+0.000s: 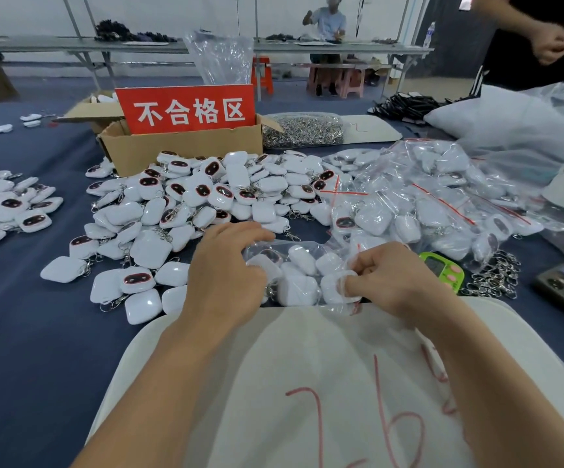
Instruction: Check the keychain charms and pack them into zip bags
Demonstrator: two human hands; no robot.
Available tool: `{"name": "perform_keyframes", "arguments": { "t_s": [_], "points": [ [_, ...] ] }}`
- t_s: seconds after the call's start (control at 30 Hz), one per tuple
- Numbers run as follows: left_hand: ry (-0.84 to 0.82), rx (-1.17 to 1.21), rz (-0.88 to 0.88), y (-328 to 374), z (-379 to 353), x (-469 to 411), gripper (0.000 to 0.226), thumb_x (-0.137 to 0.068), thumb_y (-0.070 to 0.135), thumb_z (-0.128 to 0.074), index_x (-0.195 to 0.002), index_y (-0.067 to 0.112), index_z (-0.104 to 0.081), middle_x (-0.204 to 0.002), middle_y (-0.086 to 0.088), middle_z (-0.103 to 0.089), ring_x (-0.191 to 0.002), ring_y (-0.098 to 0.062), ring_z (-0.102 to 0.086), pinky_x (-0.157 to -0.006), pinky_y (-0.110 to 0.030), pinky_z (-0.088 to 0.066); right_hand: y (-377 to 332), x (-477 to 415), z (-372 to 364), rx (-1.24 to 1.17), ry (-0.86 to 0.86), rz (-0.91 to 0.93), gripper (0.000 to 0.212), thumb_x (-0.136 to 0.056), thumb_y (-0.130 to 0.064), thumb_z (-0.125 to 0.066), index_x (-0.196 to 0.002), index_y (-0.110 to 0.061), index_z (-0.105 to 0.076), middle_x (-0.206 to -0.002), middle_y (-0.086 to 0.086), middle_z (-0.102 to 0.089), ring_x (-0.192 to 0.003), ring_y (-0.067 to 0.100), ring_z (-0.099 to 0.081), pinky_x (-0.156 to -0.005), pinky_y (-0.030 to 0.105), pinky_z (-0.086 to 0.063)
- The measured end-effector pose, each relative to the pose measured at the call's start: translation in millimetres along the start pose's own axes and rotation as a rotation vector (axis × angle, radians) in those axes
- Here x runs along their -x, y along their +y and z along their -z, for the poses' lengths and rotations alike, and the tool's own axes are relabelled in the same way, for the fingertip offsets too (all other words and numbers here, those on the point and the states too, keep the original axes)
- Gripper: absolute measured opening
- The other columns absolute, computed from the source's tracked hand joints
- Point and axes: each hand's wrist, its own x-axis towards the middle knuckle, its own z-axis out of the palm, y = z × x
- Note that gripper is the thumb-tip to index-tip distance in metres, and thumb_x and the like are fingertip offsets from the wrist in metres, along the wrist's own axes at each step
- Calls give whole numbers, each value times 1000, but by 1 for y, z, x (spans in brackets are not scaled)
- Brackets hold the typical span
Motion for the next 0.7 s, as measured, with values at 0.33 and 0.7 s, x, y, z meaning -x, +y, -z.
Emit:
{"name": "perform_keyframes", "arguments": {
  "t_s": [0.33, 0.7],
  "points": [
    [-116, 38, 13, 6, -2, 5, 54, -79, 3, -61, -122, 34, -70, -124, 24, -56, -124, 1, -44, -99, -14, -30, 3, -2, -3, 24, 16, -4, 17, -76, -19, -75, -62, -12, -69, -42, -9, -57, -39, 3, -43, -41, 10, -31],
    [-241, -38, -137, 20, -9, 9, 51, -76, 17, -72, -125, 31, -71, -134, 23, -54, -128, 0, -42, -100, -3, -20, 7, -5, -4, 26, 23, 12, 20, -67, -28, -71, -71, -9, -66, -44, -9, -48, -41, 6, -36, -41, 14, -30]
  ]
}}
